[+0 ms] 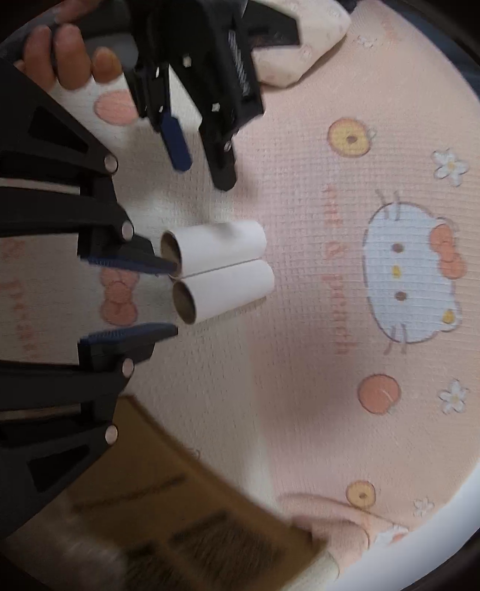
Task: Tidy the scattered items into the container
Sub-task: 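Close the right gripper on a white tube while the left gripper clamps it, then lift the held tube with both grippers and carry it toward the box, then lower the tube into the box beside the tubes and open both grippers, then withdraw both grippers from the box toward the last white tube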
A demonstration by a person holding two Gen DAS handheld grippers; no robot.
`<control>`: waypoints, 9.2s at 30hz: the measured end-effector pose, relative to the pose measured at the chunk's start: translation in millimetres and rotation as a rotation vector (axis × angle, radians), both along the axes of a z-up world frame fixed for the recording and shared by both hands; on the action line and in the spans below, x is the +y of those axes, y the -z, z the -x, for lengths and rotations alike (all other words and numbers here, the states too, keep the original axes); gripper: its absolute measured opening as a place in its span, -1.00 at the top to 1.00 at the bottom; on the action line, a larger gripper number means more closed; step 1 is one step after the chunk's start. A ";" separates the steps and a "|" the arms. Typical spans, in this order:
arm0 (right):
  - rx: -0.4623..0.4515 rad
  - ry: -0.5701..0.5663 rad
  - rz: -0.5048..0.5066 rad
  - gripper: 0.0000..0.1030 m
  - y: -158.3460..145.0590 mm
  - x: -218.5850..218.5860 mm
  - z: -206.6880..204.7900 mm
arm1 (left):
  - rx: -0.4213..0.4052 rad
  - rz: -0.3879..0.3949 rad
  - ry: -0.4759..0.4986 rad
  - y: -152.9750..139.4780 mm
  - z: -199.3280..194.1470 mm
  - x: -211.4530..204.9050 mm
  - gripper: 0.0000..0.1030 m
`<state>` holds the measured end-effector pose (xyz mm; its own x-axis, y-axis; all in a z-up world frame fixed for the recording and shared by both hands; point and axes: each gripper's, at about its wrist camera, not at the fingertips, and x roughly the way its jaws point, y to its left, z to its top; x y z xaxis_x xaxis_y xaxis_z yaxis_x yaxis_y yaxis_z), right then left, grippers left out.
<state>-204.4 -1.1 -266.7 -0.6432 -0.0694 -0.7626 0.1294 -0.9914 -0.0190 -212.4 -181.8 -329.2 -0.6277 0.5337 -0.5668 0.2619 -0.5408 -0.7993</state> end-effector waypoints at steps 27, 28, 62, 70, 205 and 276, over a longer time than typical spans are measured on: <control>-0.174 -0.075 0.195 0.18 46.1 6.1 62.3 | -0.049 0.207 0.200 14.1 49.1 33.9 0.06; -0.182 -0.072 0.190 0.19 45.7 5.4 61.5 | -0.050 0.205 0.206 14.2 48.8 33.9 0.06; -0.477 -0.041 0.097 0.22 37.4 25.2 -112.7 | -0.130 0.384 0.434 -5.0 -108.5 94.4 0.07; -0.443 -0.080 0.119 0.17 29.5 25.0 -108.4 | -0.090 0.409 0.428 -21.4 -112.1 91.1 0.05; -0.489 0.090 0.344 0.52 -60.5 299.3 -42.2 | -0.250 0.375 0.651 -129.7 43.0 349.5 0.73; -0.156 -0.196 -0.090 -0.14 -27.7 24.3 -153.9 | -0.093 0.281 0.236 -31.3 -140.8 38.8 -0.11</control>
